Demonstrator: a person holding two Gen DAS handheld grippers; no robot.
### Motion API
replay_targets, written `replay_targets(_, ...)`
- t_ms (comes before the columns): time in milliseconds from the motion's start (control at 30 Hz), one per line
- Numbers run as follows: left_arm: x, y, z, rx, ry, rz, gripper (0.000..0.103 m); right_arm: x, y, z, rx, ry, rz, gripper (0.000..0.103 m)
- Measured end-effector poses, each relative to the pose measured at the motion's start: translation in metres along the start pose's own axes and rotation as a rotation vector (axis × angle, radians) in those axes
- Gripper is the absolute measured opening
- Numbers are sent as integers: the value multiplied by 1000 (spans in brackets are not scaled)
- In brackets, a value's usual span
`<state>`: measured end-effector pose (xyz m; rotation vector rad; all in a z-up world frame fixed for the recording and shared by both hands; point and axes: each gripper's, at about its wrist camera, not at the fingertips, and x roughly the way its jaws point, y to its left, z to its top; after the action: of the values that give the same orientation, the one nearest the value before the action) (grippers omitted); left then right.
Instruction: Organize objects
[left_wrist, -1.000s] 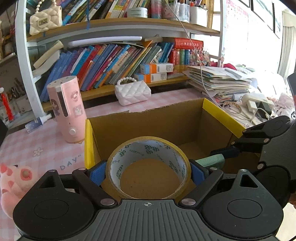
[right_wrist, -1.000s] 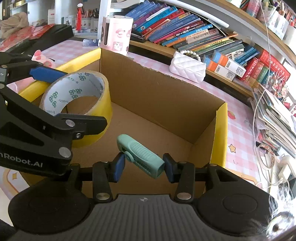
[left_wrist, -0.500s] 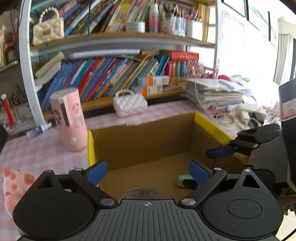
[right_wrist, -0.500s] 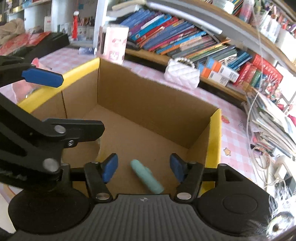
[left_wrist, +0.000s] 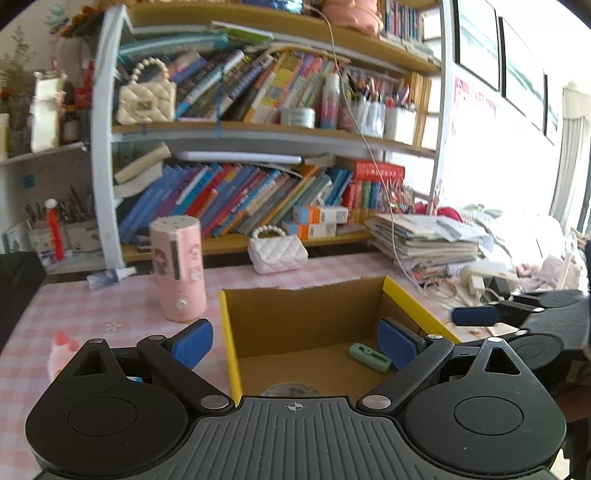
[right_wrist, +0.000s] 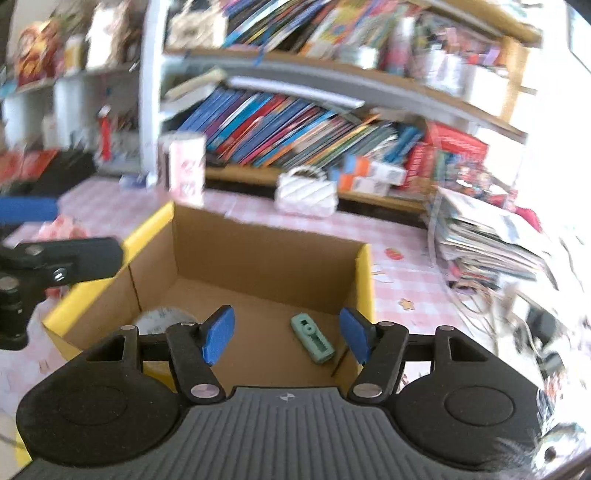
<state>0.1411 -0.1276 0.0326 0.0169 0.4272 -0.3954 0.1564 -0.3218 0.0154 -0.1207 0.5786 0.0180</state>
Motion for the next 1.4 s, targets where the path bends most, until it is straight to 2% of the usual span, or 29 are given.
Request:
replay_targets(133, -23, 7, -8, -12, -23, 11, 98, -27, 1, -9, 120, -30, -58, 64)
replay_targets(267, -39, 14, -21, -27, -9, 4, 98, -50, 9, -27, 205, -27, -113, 66)
replay_targets(500, -60, 28, -54, -14, 78, 11, 98, -67, 35, -66, 302, 89, -151, 67)
replay_targets(700, -80, 39, -83, 3, 163, 26, 98, -78, 70, -96, 284, 173, -174, 70)
replay_targets(900, -100, 49, -101, -2, 212, 41, 98, -91, 98, -113, 255, 202, -160, 73)
replay_targets(1167, -120, 58, -118, 21, 276, 72, 98, -102, 126, -123, 247, 226, -137, 79)
replay_targets(1400, -134, 71, -123, 6, 296, 108, 98, -105, 149, -125, 220, 246, -98, 80)
